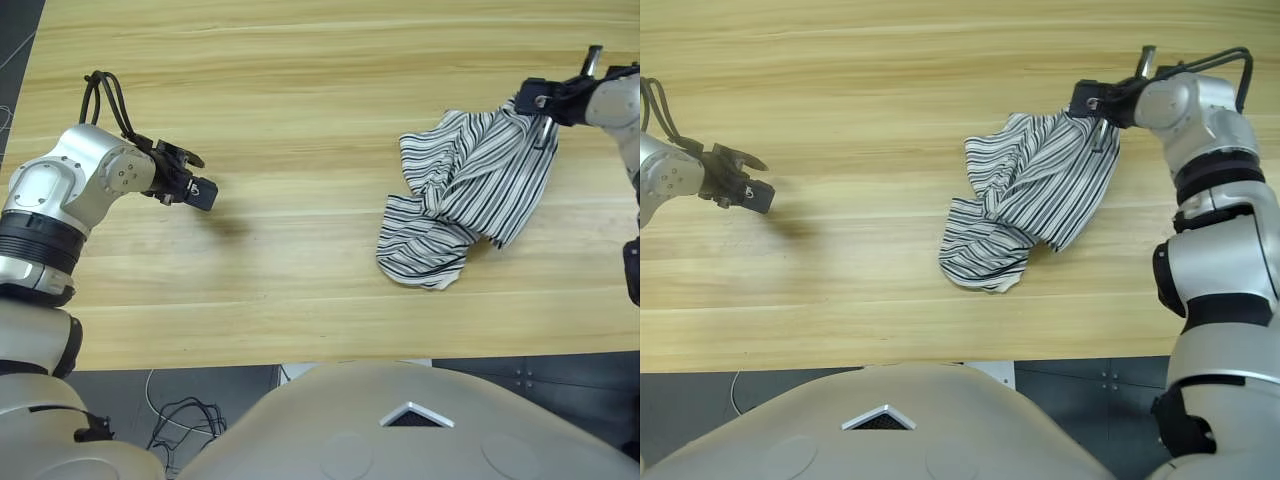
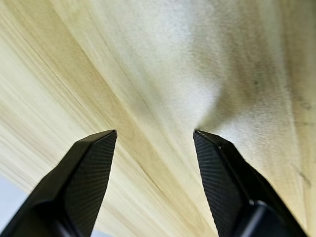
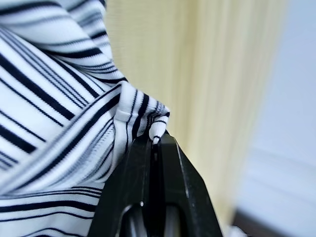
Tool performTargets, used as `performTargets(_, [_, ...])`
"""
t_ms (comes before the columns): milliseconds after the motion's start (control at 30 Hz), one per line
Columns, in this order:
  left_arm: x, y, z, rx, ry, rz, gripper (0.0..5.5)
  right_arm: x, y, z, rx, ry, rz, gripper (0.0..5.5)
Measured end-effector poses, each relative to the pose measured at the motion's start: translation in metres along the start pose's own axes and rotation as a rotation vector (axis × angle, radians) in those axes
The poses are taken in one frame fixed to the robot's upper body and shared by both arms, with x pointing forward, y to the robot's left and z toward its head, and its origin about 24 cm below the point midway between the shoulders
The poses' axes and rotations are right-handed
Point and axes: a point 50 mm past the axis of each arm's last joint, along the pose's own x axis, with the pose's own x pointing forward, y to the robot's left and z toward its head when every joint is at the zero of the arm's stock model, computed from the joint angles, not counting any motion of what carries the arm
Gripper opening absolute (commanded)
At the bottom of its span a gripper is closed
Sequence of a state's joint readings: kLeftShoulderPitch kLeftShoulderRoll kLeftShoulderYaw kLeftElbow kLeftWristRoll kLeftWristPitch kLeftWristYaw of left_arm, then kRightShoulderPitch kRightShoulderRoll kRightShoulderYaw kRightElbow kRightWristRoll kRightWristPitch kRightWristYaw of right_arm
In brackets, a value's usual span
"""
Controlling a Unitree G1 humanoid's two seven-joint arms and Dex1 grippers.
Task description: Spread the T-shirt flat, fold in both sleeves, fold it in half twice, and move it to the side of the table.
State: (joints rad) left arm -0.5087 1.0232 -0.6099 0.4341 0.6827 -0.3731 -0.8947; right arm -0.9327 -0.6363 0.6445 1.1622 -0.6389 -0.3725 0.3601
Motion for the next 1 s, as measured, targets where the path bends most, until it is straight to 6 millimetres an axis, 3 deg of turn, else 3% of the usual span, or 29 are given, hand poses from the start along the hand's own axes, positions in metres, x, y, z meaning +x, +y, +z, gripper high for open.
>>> performTargets(100, [0.000, 0.011, 0.014, 0.065, -0.027, 0.060, 2.91, 0.014, 0.004, 0.018, -0.303, 0.015, -0.140, 0.11])
performTargets(167, [0.006, 0.041, 0.053, 0.137, -0.162, 0.234, 2.91, 0.024, 0.002, 0.044, -0.506, -0.051, -0.247, 0.11])
performTargets(233, [0.011, 0.071, 0.117, 0.241, -0.380, 0.382, 2.91, 0.035, -0.016, 0.099, -0.708, -0.185, -0.406, 0.11])
performTargets(300, [0.010, 0.079, 0.156, 0.322, -0.502, 0.422, 2.91, 0.035, -0.040, 0.157, -0.810, -0.313, -0.554, 0.11])
performTargets(367, [0.009, 0.076, 0.158, 0.335, -0.515, 0.407, 2.91, 0.031, -0.047, 0.192, -0.881, -0.405, -0.636, 0.11])
performTargets(467, [0.006, 0.066, 0.164, 0.328, -0.567, 0.386, 2.91, 0.030, -0.036, 0.218, -0.904, -0.529, -0.650, 0.11])
performTargets(533, [0.005, 0.063, 0.167, 0.328, -0.586, 0.369, 2.91, 0.029, -0.028, 0.236, -0.886, -0.593, -0.621, 0.45])
performTargets(667, [0.003, 0.059, 0.168, 0.315, -0.599, 0.352, 2.91, 0.035, -0.016, 0.233, -0.783, -0.552, -0.475, 1.09])
performTargets(767, [0.002, 0.057, 0.170, 0.308, -0.611, 0.345, 2.91, 0.040, -0.007, 0.221, -0.785, -0.502, -0.393, 1.09])
performTargets(1000, [0.003, 0.058, 0.167, 0.303, -0.605, 0.342, 2.91, 0.040, -0.017, 0.206, -0.839, -0.446, -0.408, 1.09])
